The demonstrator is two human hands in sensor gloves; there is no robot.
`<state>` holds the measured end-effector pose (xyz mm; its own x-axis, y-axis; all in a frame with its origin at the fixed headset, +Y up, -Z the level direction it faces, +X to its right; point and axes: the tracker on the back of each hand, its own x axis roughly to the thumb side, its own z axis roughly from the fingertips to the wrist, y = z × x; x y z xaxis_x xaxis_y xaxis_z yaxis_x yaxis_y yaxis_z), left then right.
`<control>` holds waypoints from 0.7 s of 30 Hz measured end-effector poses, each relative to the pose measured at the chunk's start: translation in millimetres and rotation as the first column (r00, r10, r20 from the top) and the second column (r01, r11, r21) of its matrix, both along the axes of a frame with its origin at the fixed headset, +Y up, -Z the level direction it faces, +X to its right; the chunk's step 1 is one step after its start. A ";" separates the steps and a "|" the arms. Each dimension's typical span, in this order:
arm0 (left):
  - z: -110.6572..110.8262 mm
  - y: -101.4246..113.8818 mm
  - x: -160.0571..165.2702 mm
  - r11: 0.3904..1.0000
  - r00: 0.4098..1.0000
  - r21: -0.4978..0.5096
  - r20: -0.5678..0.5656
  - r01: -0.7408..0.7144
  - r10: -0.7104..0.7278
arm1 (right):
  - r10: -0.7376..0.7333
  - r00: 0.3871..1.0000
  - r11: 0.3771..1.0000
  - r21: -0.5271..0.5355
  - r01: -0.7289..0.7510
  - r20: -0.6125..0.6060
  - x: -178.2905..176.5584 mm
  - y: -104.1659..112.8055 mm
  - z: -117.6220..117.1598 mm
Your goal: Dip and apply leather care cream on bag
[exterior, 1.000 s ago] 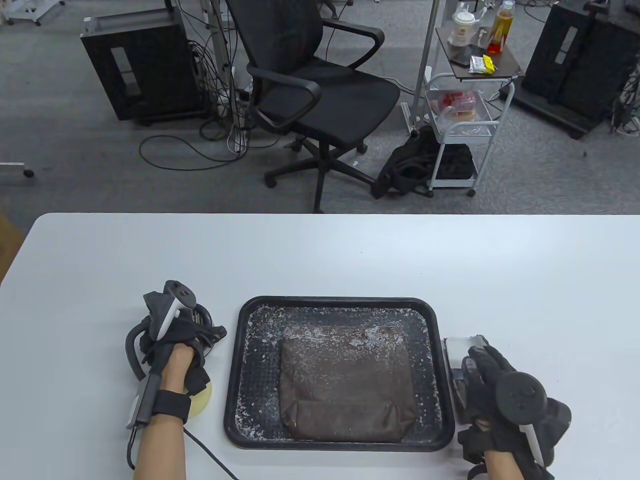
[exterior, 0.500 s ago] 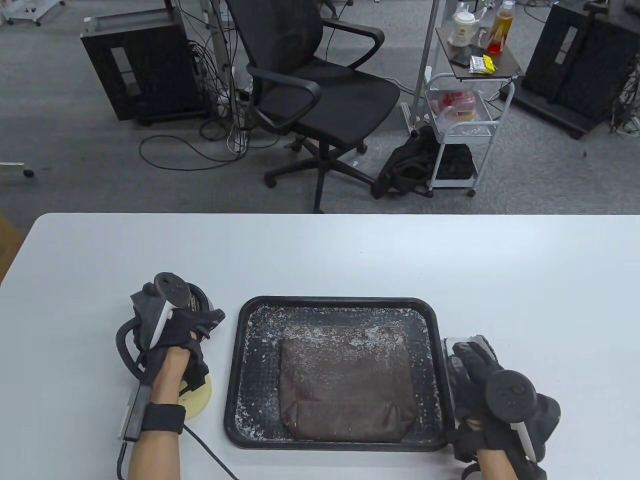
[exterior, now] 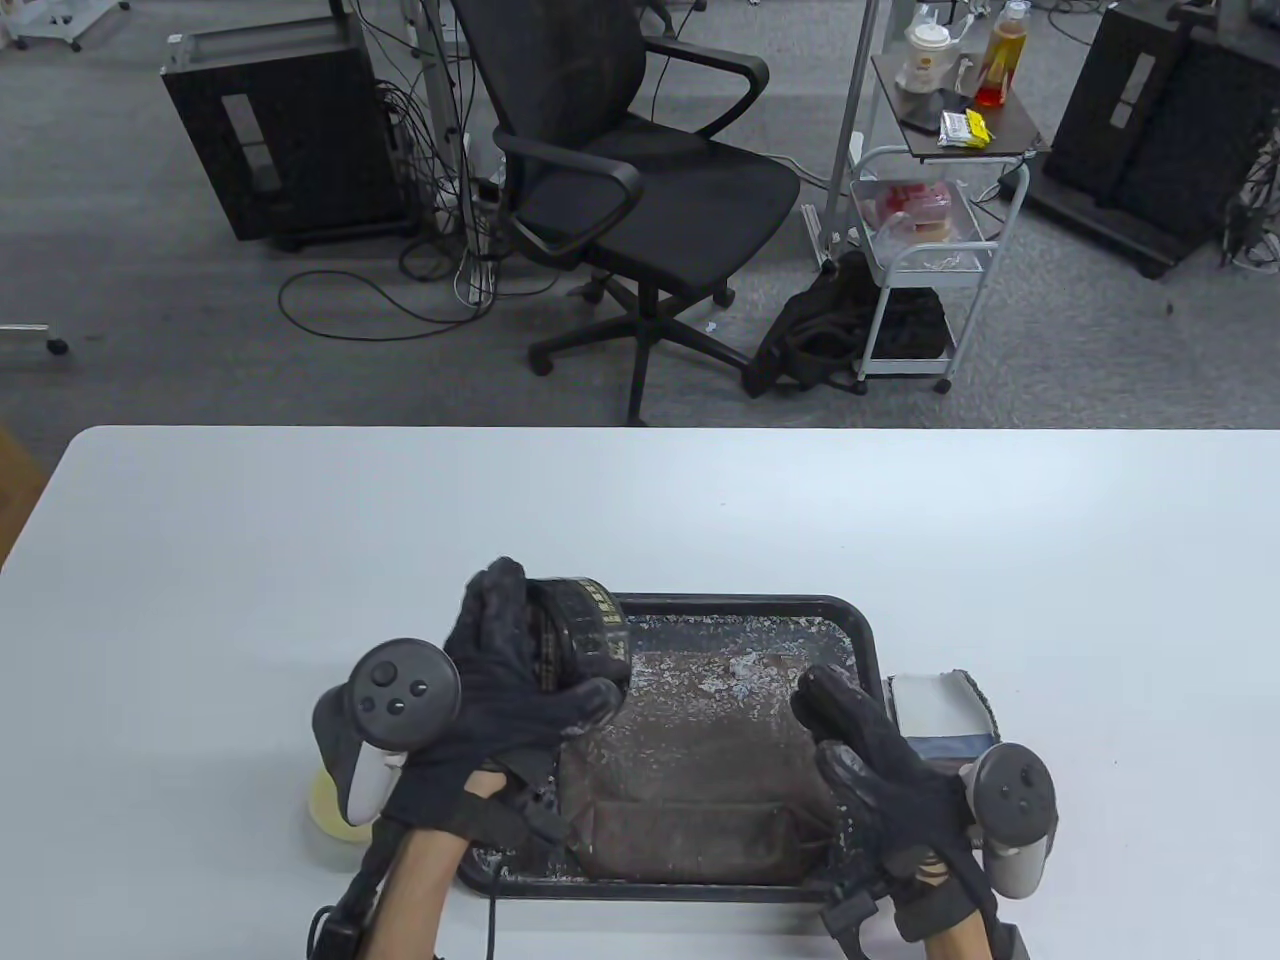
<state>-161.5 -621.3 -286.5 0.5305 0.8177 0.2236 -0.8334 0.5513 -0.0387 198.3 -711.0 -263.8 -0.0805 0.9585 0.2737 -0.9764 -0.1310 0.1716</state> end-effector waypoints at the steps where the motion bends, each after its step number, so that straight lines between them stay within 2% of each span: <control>1: 3.3 -7.6 9.4 0.999 0.998 0.008 0.044 -0.048 0.047 | -0.024 0.999 1.000 -0.004 0.024 -0.024 -2.3 -0.3 0.3; 3: 9.0 -21.9 25.7 0.991 0.987 0.057 0.104 -0.125 0.119 | -0.063 0.996 0.998 -0.013 0.062 -0.070 -7.1 -1.4 0.9; 6: 15.8 -40.9 44.8 0.985 0.985 0.056 0.071 -0.165 0.160 | -0.076 0.991 0.997 -0.028 0.074 -0.114 -13.1 -3.9 -0.4; 9: 10.1 -62.0 62.3 0.966 0.948 -0.056 0.184 -0.254 0.260 | -0.078 0.981 0.996 -0.063 0.068 -0.175 -20.7 -5.8 -2.5; 11: 9.7 -71.0 74.5 0.934 0.900 -0.134 0.252 -0.333 0.357 | -0.041 0.979 0.998 -0.063 0.029 -0.201 -27.6 -6.0 -4.0; 13: 11.8 -74.2 83.3 0.931 0.887 -0.158 0.285 -0.329 0.362 | -0.028 0.966 0.997 -0.075 0.009 -0.256 -36.4 -6.4 -4.8; 16: 13.9 -78.1 87.9 0.943 0.886 -0.119 0.323 -0.311 0.333 | -0.045 0.943 0.996 -0.082 0.019 -0.329 -47.2 -7.7 -5.5; 19: 14.4 -79.6 86.8 0.922 0.865 -0.170 0.320 -0.349 0.386 | -0.045 0.945 0.996 -0.088 0.018 -0.325 -51.2 -8.1 -5.4; 21: 12.7 -82.4 85.6 0.928 0.866 -0.155 0.336 -0.339 0.372 | -0.068 0.933 0.994 -0.109 0.031 -0.353 -55.1 -9.9 -4.7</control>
